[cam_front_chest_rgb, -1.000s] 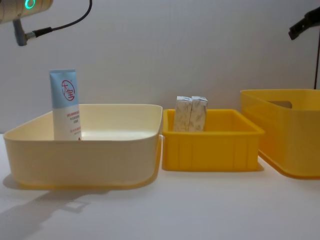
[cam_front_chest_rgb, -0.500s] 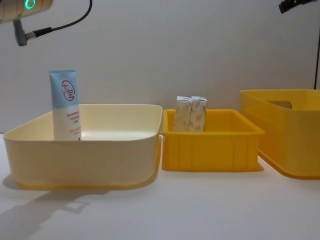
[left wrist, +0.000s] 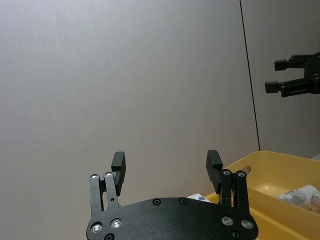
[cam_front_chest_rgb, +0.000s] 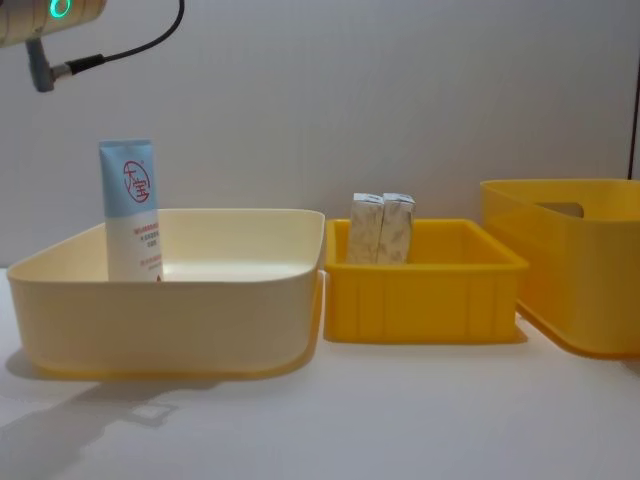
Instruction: Bimanual collaborative sorting of washing and personal care products
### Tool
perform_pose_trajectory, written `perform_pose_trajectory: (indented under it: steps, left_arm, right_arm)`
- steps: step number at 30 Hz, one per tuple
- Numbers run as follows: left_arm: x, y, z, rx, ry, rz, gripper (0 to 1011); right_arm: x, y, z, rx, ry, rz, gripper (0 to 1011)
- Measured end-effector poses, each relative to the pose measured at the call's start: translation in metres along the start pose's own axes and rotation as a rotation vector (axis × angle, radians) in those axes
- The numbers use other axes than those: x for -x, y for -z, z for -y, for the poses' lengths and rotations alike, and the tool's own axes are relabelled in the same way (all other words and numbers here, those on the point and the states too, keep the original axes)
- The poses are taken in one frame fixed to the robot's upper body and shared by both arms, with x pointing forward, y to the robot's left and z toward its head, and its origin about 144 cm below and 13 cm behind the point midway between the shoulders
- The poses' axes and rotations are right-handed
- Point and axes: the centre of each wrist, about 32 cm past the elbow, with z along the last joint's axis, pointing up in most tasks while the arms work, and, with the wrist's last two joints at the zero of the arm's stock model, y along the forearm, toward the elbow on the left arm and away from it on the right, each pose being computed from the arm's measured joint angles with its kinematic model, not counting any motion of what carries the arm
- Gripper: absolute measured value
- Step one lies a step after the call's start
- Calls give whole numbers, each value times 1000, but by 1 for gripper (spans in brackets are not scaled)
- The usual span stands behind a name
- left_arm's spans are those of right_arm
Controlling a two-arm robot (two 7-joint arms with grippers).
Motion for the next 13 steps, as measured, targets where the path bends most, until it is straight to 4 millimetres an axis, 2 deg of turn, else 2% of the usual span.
perform_pose_trajectory:
  steps: [13]
  left_arm:
    - [0,0,0,0,0,0,1003]
  right_arm:
    - [19,-7,22,-143,-37,36,1001]
